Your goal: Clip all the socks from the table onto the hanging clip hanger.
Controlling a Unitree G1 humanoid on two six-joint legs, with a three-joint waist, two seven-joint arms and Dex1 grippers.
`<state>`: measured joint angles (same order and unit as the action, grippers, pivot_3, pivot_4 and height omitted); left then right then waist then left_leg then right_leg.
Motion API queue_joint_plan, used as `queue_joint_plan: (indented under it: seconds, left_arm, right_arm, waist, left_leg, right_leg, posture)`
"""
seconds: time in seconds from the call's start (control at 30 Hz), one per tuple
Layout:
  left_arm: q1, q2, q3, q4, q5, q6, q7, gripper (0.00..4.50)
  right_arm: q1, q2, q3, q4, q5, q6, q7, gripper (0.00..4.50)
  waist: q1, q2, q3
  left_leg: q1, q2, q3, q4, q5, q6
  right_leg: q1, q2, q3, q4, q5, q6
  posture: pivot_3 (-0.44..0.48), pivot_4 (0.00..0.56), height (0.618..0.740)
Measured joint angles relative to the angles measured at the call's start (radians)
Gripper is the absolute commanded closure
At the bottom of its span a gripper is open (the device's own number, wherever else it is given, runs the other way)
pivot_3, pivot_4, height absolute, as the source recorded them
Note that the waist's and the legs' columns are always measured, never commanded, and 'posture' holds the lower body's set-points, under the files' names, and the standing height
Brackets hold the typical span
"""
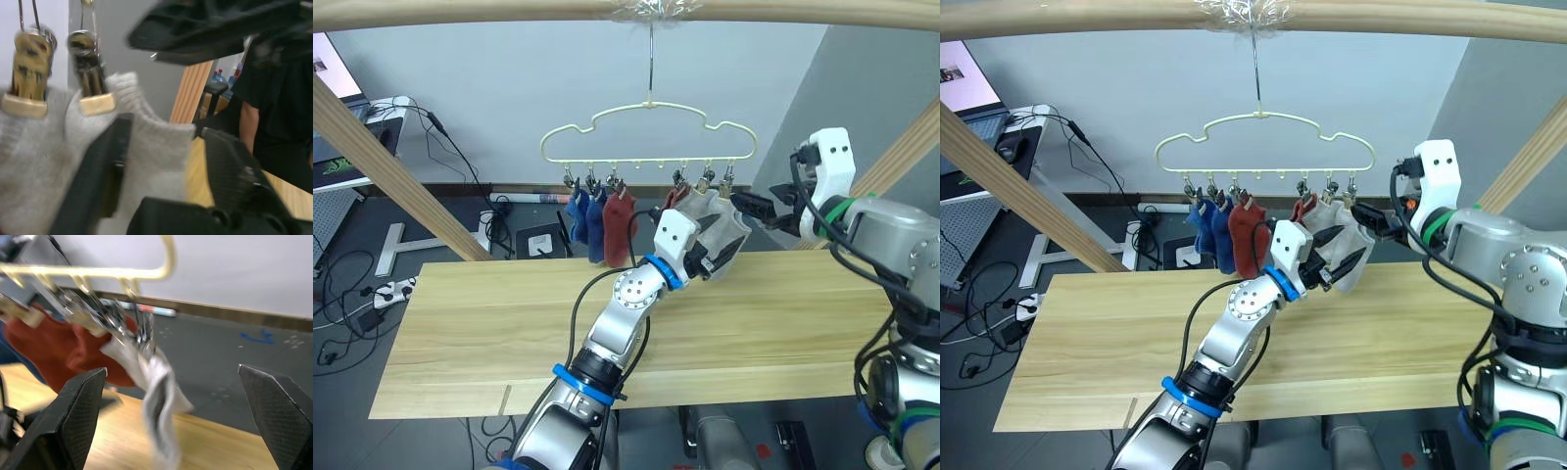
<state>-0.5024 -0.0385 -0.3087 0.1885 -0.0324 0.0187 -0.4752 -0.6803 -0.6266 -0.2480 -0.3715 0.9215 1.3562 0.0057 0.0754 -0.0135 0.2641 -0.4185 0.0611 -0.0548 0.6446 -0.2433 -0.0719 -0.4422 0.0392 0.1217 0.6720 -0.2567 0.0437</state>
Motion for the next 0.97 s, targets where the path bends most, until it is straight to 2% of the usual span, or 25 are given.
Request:
queue_joint_plan:
  seconds: [0.07, 0.1, 0.23, 0.37, 0.4, 0.53, 0.73, 0.97]
  left_arm:
    - [0.031, 0.04, 0.01, -0.018, -0.008, 0.017, -0.021, 0.09]
    - [0.053, 0.073, 0.016, -0.036, -0.012, 0.027, -0.035, 0.01]
    - [0.132, 0.222, 0.075, -0.129, -0.05, 0.064, -0.101, 0.01]
    - [0.241, 0.483, 0.257, -0.216, -0.108, 0.14, -0.17, 0.01]
    - [0.276, 0.553, 0.305, -0.216, -0.106, 0.144, -0.184, 0.01]
    - [0.399, 0.714, 0.386, -0.186, -0.1, 0.084, -0.252, 0.01]
    - [0.541, 0.838, 0.579, -0.153, -0.204, 0.146, -0.343, 0.01]
    - [0.532, 0.853, 0.608, -0.197, -0.246, 0.187, -0.385, 0.01]
  right_arm:
    - [0.043, -0.013, 0.004, -0.026, -0.02, -0.022, 0.024, 0.0]
    - [0.068, -0.023, 0.009, -0.042, -0.034, -0.033, 0.038, 0.0]
    - [0.161, -0.059, 0.016, -0.125, -0.066, -0.071, 0.077, 0.0]
    - [0.452, -0.278, 0.099, -0.27, -0.269, -0.309, 0.217, 0.0]
    - [0.531, -0.289, 0.102, -0.284, -0.321, -0.377, 0.248, 0.0]
    - [0.701, -0.223, 0.076, -0.314, -0.394, -0.515, 0.288, 0.0]
    - [0.872, -0.084, -0.011, -0.353, -0.428, -0.69, 0.344, 0.0]
    - [0.909, -0.068, -0.011, -0.338, -0.511, -0.779, 0.386, 0.0]
  waist:
    - [-0.002, 0.0, 0.0]
    - [-0.002, 0.0, 0.0]
    - [-0.002, 0.0, 0.0]
    - [0.002, 0.0, 0.0]
    - [0.003, 0.0, 0.0]
    - [0.001, 0.0, 0.0]
    - [0.007, -0.003, 0.002]
    - [0.006, -0.003, 0.002]
  left_leg:
    - [0.0, 0.0, 0.0, 0.0, 0.0, 0.0]
    - [0.0, 0.0, 0.0, 0.0, 0.0, 0.0]
    - [0.001, 0.001, -0.001, 0.0, 0.0, 0.0]
    - [0.001, 0.002, -0.001, -0.001, 0.0, 0.0]
    - [0.001, 0.002, -0.001, -0.001, 0.0, 0.0]
    - [0.001, 0.002, 0.002, -0.001, 0.0, 0.0]
    - [0.001, 0.002, 0.001, -0.001, 0.0, 0.0]
    - [0.001, 0.001, 0.003, -0.001, 0.0, -0.001]
  right_leg:
    - [0.0, 0.0, 0.0, 0.001, 0.0, 0.0]
    - [0.0, 0.0, 0.0, 0.001, 0.0, 0.0]
    - [0.0, 0.0, -0.001, 0.001, 0.0, 0.0]
    - [0.0, 0.0, -0.002, -0.001, -0.003, 0.005]
    - [0.0, 0.0, -0.001, -0.002, -0.003, 0.005]
    - [0.003, -0.001, 0.0, -0.008, -0.003, 0.005]
    - [0.002, -0.002, -0.001, -0.008, -0.003, 0.005]
    - [0.003, -0.004, 0.0, -0.008, -0.006, 0.001]
  posture:
    - [0.238, 0.243, 0.74]
    - [0.238, 0.243, 0.74]
    - [0.257, 0.242, 0.74]
    - [0.266, 0.244, 0.74]
    - [0.275, 0.245, 0.74]
    - [0.282, 0.25, 0.74]
    - [0.308, 0.255, 0.74]
    - [0.319, 0.255, 0.74]
